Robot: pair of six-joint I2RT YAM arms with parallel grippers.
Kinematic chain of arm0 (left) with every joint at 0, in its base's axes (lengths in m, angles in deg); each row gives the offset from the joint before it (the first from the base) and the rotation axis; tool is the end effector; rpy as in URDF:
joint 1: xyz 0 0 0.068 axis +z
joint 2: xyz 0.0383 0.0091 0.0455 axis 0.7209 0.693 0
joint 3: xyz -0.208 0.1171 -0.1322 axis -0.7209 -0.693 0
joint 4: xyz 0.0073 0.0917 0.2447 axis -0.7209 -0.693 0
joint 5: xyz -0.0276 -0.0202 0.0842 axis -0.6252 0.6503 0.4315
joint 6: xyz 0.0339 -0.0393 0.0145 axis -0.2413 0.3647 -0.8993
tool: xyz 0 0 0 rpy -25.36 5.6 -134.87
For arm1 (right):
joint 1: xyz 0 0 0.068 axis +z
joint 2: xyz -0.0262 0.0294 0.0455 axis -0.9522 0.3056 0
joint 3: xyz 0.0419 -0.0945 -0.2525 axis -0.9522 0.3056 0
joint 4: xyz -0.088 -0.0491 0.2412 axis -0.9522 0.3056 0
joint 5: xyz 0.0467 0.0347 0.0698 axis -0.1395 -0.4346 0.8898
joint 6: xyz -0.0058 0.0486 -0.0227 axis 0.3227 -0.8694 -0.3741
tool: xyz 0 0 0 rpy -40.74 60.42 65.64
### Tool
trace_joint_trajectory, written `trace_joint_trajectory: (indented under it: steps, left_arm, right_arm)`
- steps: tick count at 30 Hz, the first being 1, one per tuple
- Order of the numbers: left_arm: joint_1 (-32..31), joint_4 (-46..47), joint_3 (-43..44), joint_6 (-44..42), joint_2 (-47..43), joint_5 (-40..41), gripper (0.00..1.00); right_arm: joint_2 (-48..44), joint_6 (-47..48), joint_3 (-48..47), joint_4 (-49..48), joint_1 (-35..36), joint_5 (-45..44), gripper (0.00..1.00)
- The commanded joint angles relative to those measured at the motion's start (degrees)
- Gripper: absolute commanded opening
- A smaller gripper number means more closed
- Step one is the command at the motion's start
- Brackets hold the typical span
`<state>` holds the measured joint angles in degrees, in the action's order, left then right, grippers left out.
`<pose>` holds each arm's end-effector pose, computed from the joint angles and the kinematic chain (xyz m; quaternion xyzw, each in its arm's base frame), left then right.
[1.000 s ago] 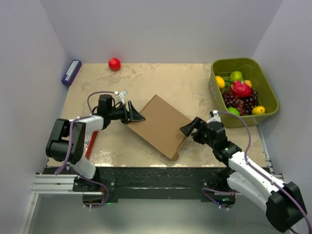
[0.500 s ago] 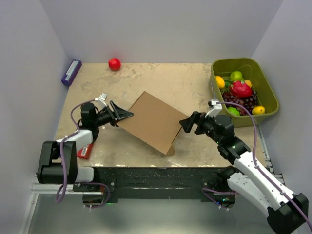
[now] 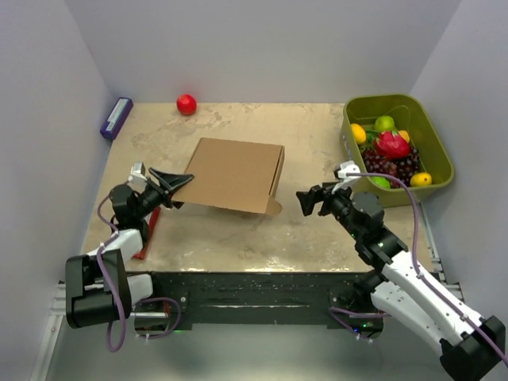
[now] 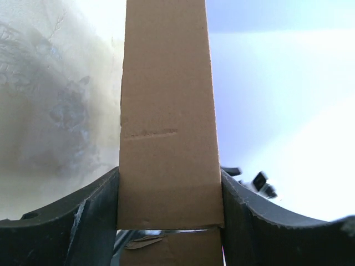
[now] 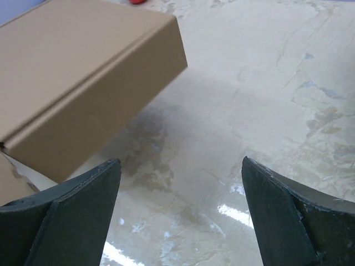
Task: Fold the paper box
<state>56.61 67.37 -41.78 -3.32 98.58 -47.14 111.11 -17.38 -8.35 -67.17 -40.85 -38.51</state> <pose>0.2228 0.0129 0.1954 -0.3028 0.6741 -0.6139 0.2775 0.1481 0.0877 0.2789 -0.0979 0.7507 0.2271 0.6126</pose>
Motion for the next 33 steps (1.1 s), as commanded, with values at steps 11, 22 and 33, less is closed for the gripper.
trace_joint_trajectory:
  steps: [11,22,33]
  left_arm:
    - [1.4,27.1,-12.5,29.1,2.0,4.6,0.00]
    - [0.4,18.0,-10.2,21.6,3.2,-1.0,0.00]
    - [-3.7,12.1,-7.7,15.6,6.5,-3.6,0.00]
  right_arm:
    - [8.5,22.1,2.7,-17.4,15.2,-1.1,0.93]
    - [12.0,43.1,4.3,-26.0,21.2,-11.3,0.94]
    - [16.4,55.9,3.9,-27.4,28.1,-19.3,0.95]
